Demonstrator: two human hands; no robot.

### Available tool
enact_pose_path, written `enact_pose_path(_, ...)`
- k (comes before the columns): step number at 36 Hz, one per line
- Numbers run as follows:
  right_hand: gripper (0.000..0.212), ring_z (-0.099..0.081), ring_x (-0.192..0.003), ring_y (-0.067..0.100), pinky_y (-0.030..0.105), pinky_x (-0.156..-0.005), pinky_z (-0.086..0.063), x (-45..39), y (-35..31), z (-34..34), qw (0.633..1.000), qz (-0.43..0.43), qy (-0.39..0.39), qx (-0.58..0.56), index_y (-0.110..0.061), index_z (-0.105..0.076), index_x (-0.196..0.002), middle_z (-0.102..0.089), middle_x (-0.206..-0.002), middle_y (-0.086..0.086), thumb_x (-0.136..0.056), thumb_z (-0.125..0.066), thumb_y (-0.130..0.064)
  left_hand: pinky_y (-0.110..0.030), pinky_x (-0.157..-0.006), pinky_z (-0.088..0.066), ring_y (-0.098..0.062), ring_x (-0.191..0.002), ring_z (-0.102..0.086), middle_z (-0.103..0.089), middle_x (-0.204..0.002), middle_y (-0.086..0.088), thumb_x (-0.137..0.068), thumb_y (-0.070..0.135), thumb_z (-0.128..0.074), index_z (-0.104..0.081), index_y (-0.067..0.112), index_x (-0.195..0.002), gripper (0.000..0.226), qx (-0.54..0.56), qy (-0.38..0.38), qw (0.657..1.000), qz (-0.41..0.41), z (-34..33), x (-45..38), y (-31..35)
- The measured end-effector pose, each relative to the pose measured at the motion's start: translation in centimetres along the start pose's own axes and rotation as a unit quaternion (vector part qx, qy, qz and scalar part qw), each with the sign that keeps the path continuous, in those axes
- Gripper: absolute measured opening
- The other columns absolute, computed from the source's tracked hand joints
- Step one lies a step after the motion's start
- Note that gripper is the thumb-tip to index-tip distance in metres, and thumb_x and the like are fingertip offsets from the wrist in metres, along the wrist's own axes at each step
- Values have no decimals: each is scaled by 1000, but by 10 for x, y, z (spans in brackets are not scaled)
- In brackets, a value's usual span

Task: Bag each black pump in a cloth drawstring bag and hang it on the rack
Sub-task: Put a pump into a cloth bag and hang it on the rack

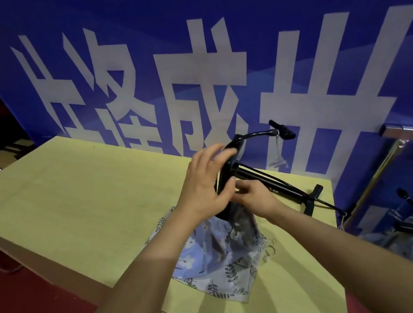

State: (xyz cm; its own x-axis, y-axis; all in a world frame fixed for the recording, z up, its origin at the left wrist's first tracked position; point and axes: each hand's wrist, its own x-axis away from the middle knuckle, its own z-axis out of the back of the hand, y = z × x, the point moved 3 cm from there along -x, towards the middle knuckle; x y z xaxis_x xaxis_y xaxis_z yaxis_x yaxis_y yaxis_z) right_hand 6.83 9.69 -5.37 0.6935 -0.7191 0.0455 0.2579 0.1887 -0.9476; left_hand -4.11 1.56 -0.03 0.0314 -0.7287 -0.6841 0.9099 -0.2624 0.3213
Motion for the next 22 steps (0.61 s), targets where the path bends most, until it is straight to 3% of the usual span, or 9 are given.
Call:
enact_pose_path(2, 24, -51, -47, -10, 8, -52, -37, 0, 0, 3, 1000, 0, 3, 0, -24, -60, -71, -59, -53, -19, -88, -63, -7, -33, -102, -33, -22, -124, -41, -46, -136, -2, -84, 32, -50, -48, 21, -124, 41, -27, -22, 999, -33, -4, -3, 5)
enact_pose_path(4, 22, -53, -51, -9, 8, -52, -38, 2, -2, 4, 1000, 2, -11, 7, -22, -61, -73, -62, -56, -18, -89, -63, -7, -33, -97, -39, -20, -121, -47, -52, -133, -1, -88, 35, -48, -55, 18, -117, 35, -36, -22, 999, -21, -6, -6, 8)
enact_pose_path(6, 10, -58, -65, -5, 7, -57, -42, 3, -3, 5, 999, -3, -23, 45, -13, -66, -95, -67, -78, -10, -87, -64, -7, -30, -83, -49, -19, -110, -56, -59, -125, 0, -91, 35, -48, -60, 16, -111, 30, -48, -4, 999, -6, -6, -9, 9)
enact_pose_path(8, 28, -55, -71, 3, 9, -58, -41, 1, 0, 9, 991, -4, -13, 131, -6, -61, -114, -64, -86, -3, -86, -60, -2, -28, -69, -53, -18, -98, -61, -63, -117, 2, -92, 31, -48, -61, 16, -108, 26, -71, 10, 997, -13, -6, -12, 10)
enact_pose_path(11, 33, -59, -93, 24, 30, -78, -50, -3, 7, 18, 938, -3, 25, 346, -5, -56, -119, -61, -111, 10, -87, -48, -5, -29, -69, -55, -19, -92, -64, -65, -110, -2, -92, 25, -46, -59, 9, -110, 28, -35, 7, 999, -5, -7, -17, 14)
enact_pose_path(12, 30, -59, -98, 30, 39, -80, -52, -2, 8, 21, 913, 0, 38, 407, -6, -56, -115, -58, -115, 12, -87, -46, -6, -28, -74, -54, -20, -93, -64, -66, -108, -5, -92, 22, -45, -60, 6, -110, 29, -24, 6, 1000, -7, -8, -17, 15)
enact_pose_path(14, 19, -59, -92, 34, 43, -75, -52, 1, 7, 25, 880, 19, 69, 469, -6, -57, -106, -55, -110, 12, -92, -44, -9, -27, -81, -50, -23, -95, -64, -66, -108, -9, -92, 19, -46, -61, 2, -109, 28, -33, 0, 999, -15, -11, -16, 16)
enact_pose_path(16, 17, -59, -86, 32, 39, -70, -51, 4, 1, 28, 877, 52, 103, 466, -7, -58, -101, -56, -104, 10, -96, -44, -15, -28, -85, -49, -24, -95, -64, -66, -107, -10, -91, 16, -47, -62, 1, -108, 27, -49, 0, 999, -23, -13, -15, 16)
enact_pose_path(22, 23, -50, -65, 20, 32, -58, -35, 7, -38, 41, 934, 121, 197, 272, -12, -47, -76, -53, -75, 6, -98, -46, -19, -33, -75, -49, -28, -85, -63, -66, -98, -11, -88, 11, -45, -62, 1, -101, 24, -73, 5, 997, -33, -12, -23, 19)
